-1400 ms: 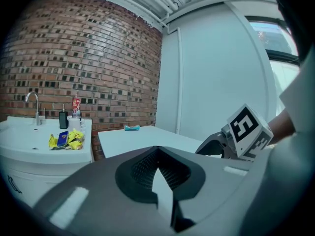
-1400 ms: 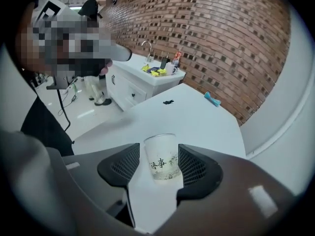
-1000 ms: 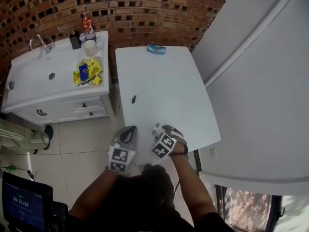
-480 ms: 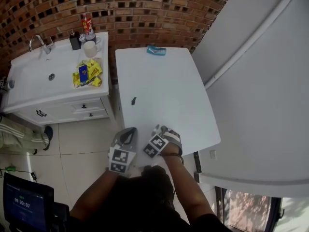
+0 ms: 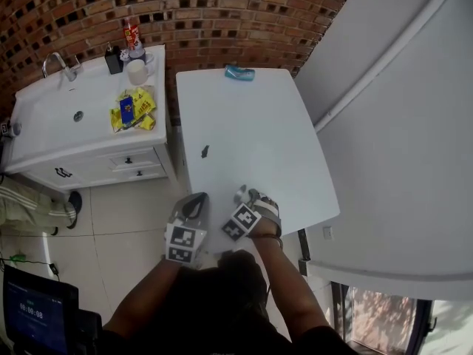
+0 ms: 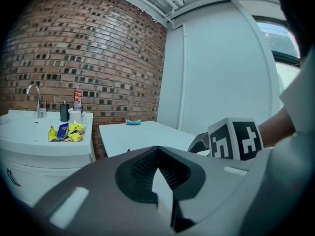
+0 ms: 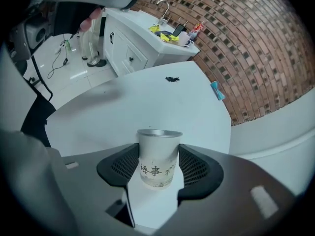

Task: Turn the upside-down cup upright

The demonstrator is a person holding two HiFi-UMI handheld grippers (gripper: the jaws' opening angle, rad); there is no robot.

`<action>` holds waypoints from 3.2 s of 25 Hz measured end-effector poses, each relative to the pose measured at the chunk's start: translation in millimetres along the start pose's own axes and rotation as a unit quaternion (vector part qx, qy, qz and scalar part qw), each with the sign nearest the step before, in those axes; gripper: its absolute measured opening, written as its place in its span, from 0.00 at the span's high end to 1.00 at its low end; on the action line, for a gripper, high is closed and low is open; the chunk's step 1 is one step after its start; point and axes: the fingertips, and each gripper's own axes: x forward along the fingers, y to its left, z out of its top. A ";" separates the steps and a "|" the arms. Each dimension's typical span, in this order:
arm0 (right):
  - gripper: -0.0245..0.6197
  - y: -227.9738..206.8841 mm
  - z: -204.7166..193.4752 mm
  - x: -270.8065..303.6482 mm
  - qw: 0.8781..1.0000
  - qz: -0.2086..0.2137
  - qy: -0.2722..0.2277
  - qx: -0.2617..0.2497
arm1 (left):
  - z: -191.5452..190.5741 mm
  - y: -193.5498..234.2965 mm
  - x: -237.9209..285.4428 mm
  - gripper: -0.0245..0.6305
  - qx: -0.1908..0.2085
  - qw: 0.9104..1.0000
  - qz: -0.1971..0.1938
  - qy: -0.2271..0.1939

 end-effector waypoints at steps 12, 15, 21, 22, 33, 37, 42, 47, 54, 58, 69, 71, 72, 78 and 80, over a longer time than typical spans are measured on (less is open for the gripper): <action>0.55 -19.6 12.6 -34.9 0.980 -0.026 -0.134 0.147 | -6.4 4.1 -2.3 0.97 0.010 1.000 0.009 0.007; 0.55 -24.1 9.3 -41.4 0.964 -0.032 -0.171 0.200 | -7.2 3.1 -0.1 0.97 0.013 1.000 0.013 0.011; 0.55 -31.0 -1.6 -47.2 0.907 -0.030 -0.257 0.331 | -9.7 -3.7 2.3 0.97 0.015 1.000 0.004 0.017; 0.55 -31.3 -1.9 -48.2 0.895 -0.029 -0.275 0.350 | -9.5 -5.6 2.7 0.97 0.017 1.000 0.002 0.017; 0.55 -21.7 -10.5 -24.8 0.857 -0.004 -0.314 0.409 | -8.9 -15.9 5.4 0.97 0.026 1.000 -0.004 0.013; 0.55 -18.4 -11.3 -27.7 0.858 -0.006 -0.317 0.405 | -10.7 -15.2 5.7 0.97 0.024 1.000 -0.005 0.016; 0.55 -11.1 -18.6 -30.5 0.857 -0.008 -0.314 0.408 | -9.0 -18.5 8.5 0.97 0.024 1.000 -0.007 0.014; 0.55 -3.8 -23.5 -31.0 0.862 -0.011 -0.312 0.400 | -11.7 -20.6 8.0 0.97 0.027 0.999 -0.010 0.016; 0.54 0.8 -28.2 -27.1 0.864 -0.016 -0.309 0.396 | -13.4 -24.4 9.2 0.97 0.026 0.999 -0.014 0.020; 0.50 1.9 -27.5 -25.7 0.863 -0.019 -0.307 0.401 | -17.0 -23.8 7.5 0.97 0.022 0.999 -0.016 0.024; 0.50 5.0 -45.0 -51.9 0.855 -0.040 -0.311 0.414 | -21.6 -29.2 3.5 0.97 0.022 0.999 -0.027 0.024; 0.53 6.2 -45.4 -64.9 0.851 -0.047 -0.317 0.415 | -22.9 -30.9 1.4 0.97 0.020 0.999 -0.030 0.025; 0.55 6.7 -45.0 -71.1 0.848 -0.049 -0.321 0.418 | -23.2 -31.1 0.2 0.97 0.020 0.999 -0.030 0.025; 0.69 5.6 -46.4 -97.2 0.831 -0.069 -0.336 0.438 | -21.8 -35.1 -6.5 0.97 0.025 0.999 -0.035 0.023; 0.76 5.1 -49.9 -100.7 0.828 -0.078 -0.332 0.446 | -23.6 -35.7 -8.9 0.97 0.022 0.999 -0.038 0.023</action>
